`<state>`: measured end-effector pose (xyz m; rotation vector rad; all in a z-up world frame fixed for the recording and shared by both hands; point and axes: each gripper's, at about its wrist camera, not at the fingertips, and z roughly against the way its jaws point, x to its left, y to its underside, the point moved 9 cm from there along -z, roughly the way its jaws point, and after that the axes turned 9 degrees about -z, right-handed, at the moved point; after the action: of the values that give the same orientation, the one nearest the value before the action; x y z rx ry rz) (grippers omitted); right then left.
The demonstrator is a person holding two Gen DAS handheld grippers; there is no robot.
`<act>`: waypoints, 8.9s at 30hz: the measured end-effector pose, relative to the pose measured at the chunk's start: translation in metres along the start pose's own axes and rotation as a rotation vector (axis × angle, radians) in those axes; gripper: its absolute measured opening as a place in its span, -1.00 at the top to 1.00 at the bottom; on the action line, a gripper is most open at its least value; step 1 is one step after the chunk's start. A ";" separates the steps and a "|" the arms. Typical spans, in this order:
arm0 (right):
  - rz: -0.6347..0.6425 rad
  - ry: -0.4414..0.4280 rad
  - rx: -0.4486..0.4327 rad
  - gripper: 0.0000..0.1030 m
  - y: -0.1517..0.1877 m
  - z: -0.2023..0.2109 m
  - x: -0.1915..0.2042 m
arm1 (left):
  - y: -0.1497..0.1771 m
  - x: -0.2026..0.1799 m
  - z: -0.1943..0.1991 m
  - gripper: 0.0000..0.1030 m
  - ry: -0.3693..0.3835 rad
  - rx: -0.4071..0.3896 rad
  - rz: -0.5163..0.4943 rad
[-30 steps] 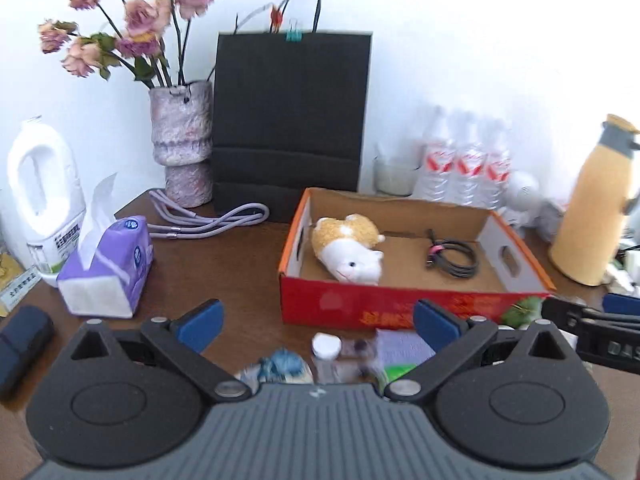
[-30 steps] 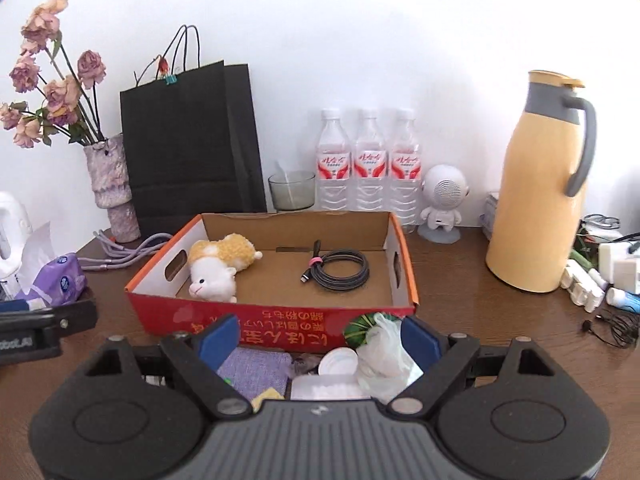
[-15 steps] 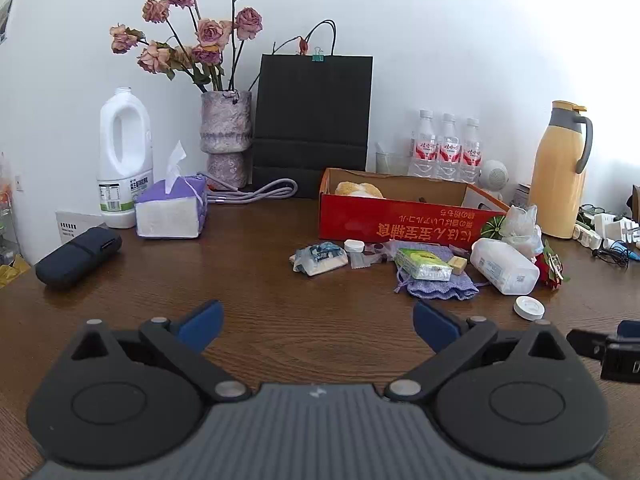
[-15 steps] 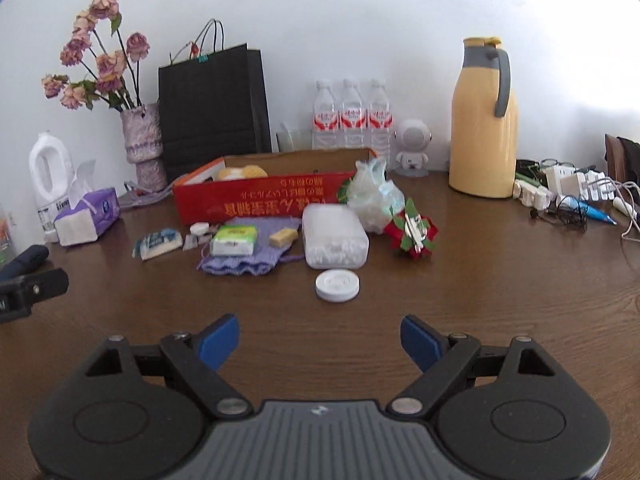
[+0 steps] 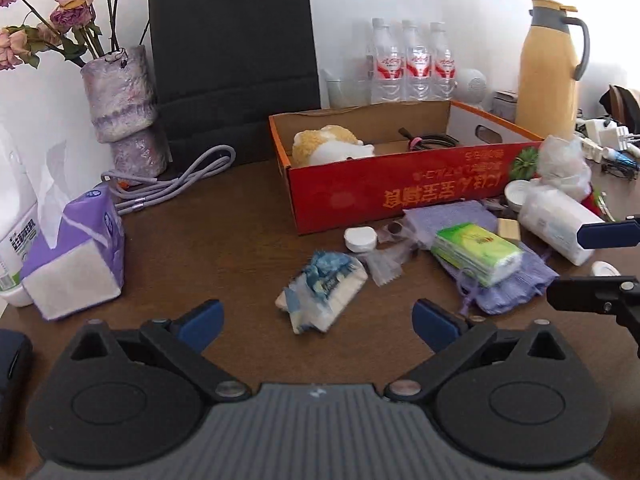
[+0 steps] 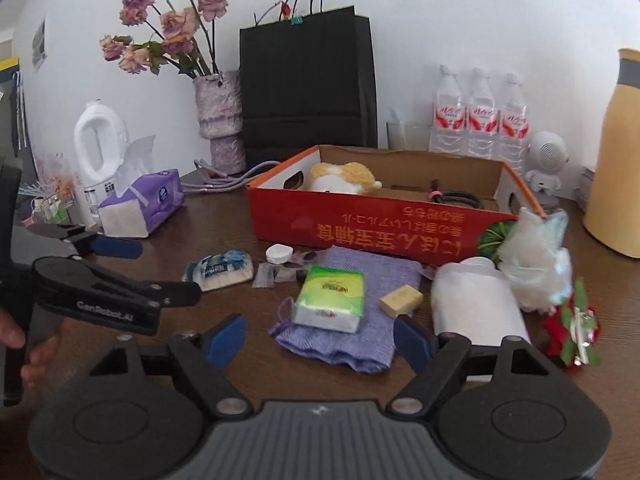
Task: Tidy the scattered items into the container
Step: 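Grasp the blue wrapped snack with the left tool while the right tool grasps the green tissue pack, then lift and carry the snack and tissue pack toward the box with both tools, then lower both items into the box and open both tools, then grasp the clear plastic wrapper with the left tool while the right tool grasps the soap bar, then carry the wrapper with the left tool into the box while the right tool carries the soap bar there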
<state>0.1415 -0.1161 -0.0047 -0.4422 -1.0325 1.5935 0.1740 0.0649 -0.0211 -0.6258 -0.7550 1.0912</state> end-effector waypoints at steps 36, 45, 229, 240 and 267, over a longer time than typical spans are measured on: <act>0.001 0.131 -0.146 0.15 0.049 0.122 -0.016 | 0.020 -0.099 0.146 0.77 0.028 -0.239 0.227; -0.043 0.185 -0.141 0.15 0.098 0.168 -0.037 | 0.042 -0.142 0.175 0.76 0.031 -0.267 0.136; 0.013 0.242 -0.088 0.59 -0.025 0.015 -0.022 | -0.030 -0.057 0.086 0.70 0.013 -0.189 0.336; -0.033 0.202 -0.138 0.60 0.024 0.121 -0.021 | -0.014 -0.123 0.120 0.69 0.083 -0.200 0.266; -0.144 0.290 0.260 0.59 -0.236 -0.177 -0.177 | -0.237 -0.062 -0.219 0.69 0.143 0.209 0.260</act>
<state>0.4665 -0.2152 0.0468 -0.3975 -0.6143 1.4590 0.4604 -0.0913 0.0153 -0.6268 -0.4358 1.3294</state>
